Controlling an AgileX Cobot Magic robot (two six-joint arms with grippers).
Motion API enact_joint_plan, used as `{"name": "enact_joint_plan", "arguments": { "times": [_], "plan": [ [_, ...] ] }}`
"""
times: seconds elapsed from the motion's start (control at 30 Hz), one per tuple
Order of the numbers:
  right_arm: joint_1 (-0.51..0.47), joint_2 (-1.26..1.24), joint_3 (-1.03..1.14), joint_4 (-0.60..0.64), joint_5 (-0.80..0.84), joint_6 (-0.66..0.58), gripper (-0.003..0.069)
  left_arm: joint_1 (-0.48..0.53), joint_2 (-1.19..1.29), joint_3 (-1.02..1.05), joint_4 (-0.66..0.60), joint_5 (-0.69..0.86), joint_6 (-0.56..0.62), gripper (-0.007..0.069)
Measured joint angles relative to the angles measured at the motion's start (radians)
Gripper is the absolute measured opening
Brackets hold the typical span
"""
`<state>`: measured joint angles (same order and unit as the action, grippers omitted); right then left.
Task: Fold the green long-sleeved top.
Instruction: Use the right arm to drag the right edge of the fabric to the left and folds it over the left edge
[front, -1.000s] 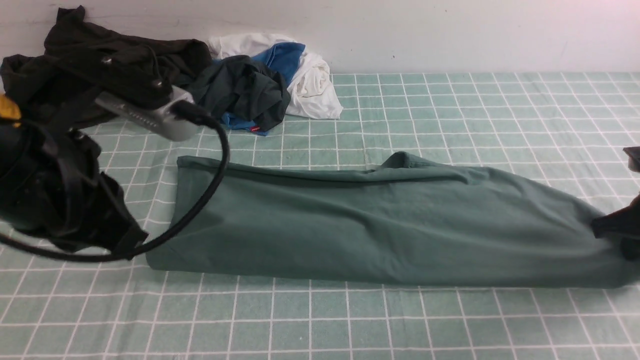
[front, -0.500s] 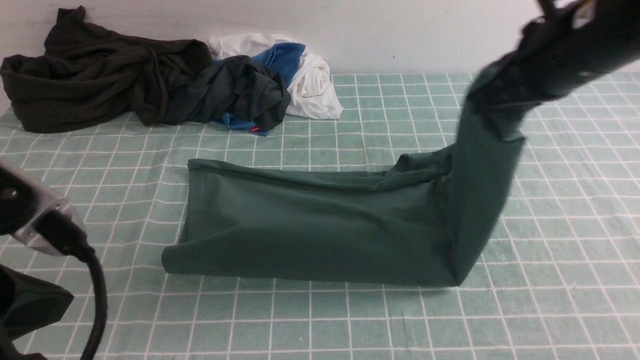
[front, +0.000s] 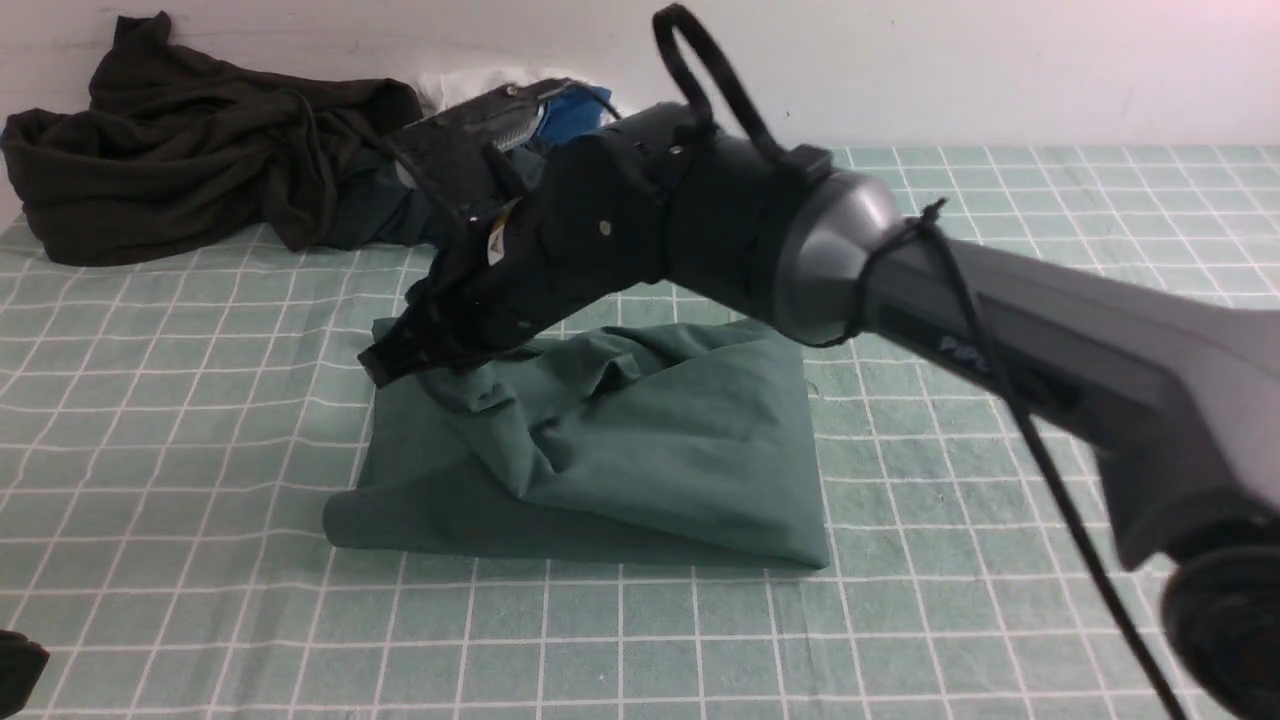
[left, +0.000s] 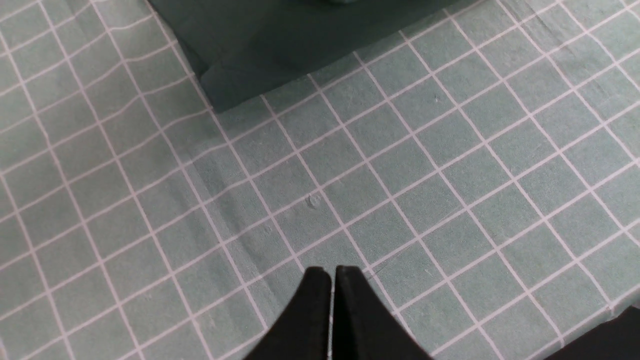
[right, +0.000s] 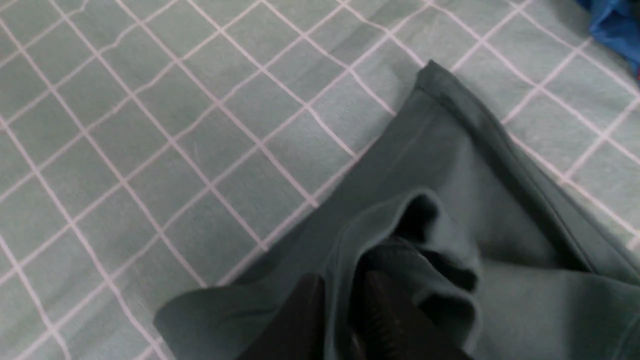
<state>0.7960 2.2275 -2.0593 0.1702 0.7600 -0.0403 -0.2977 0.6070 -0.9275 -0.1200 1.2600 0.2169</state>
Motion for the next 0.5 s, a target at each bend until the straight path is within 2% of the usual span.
{"name": "enact_joint_plan", "arguments": {
  "times": [0.07,0.13,0.23,0.33,0.43,0.5],
  "plan": [
    [0.000,0.046,-0.066,0.058,0.030,-0.008,0.0290,0.000,-0.004,0.000,0.006,0.001,0.000,-0.0003],
    [0.000,0.052,-0.120,0.062,0.093,-0.030,0.0395,0.000,-0.005,0.001,0.019,0.001,0.000,-0.0003],
    [-0.001,0.043,-0.161,0.001,0.194,-0.035,0.0484,0.000,-0.005,0.003,0.038,0.001,-0.002,-0.0003],
    [-0.007,0.042,-0.168,-0.108,0.284,0.009,0.0508,0.000,-0.006,0.006,0.058,0.001,-0.012,-0.0003],
    [-0.011,0.088,-0.139,-0.194,0.356,0.055,0.0499,0.000,-0.006,0.007,0.076,0.001,-0.031,-0.0003],
    [-0.008,0.130,-0.126,-0.192,0.379,0.053,0.0488,0.000,-0.006,0.007,0.085,0.001,-0.035,-0.0003]
  ]
}}
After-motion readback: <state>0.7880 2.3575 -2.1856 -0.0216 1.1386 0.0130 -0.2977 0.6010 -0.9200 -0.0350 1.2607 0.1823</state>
